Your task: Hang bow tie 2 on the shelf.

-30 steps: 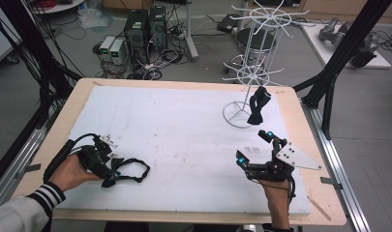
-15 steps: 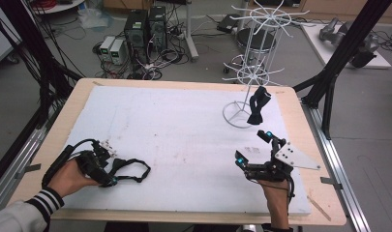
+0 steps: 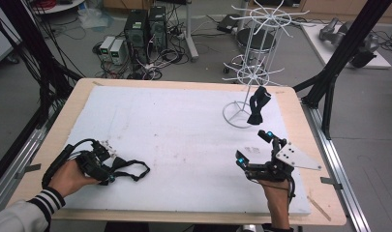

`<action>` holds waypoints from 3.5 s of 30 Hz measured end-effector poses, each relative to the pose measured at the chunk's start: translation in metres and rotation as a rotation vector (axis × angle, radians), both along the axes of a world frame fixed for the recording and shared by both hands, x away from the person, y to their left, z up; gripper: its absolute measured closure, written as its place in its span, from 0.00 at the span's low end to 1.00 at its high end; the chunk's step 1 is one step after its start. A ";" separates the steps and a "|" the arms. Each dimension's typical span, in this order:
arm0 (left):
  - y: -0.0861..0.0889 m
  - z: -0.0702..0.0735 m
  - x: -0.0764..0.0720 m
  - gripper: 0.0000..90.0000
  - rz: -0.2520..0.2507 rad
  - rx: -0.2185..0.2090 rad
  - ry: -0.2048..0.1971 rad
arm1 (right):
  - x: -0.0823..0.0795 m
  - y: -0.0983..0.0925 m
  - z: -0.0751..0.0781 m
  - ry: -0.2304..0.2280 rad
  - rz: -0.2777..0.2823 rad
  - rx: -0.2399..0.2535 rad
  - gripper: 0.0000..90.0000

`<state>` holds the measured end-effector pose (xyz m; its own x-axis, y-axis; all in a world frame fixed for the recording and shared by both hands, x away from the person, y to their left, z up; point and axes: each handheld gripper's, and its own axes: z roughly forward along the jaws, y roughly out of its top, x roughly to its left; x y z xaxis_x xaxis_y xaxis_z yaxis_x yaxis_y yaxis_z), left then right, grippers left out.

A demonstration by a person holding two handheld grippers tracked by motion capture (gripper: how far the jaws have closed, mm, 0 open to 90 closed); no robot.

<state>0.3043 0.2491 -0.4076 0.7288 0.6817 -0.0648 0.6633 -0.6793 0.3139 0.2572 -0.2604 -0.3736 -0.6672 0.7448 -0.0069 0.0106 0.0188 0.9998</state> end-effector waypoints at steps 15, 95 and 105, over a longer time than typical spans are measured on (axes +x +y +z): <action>-0.001 0.007 -0.002 0.81 -0.020 -0.008 -0.074 | 0.001 0.001 -0.001 0.000 0.002 -0.006 0.01; -0.063 0.051 0.036 0.81 -0.373 -0.677 -0.405 | 0.070 0.069 0.060 0.145 0.517 -0.132 0.01; -0.078 0.059 0.035 0.81 -0.412 -0.710 -0.428 | 0.078 0.086 0.064 0.183 0.560 -0.157 0.04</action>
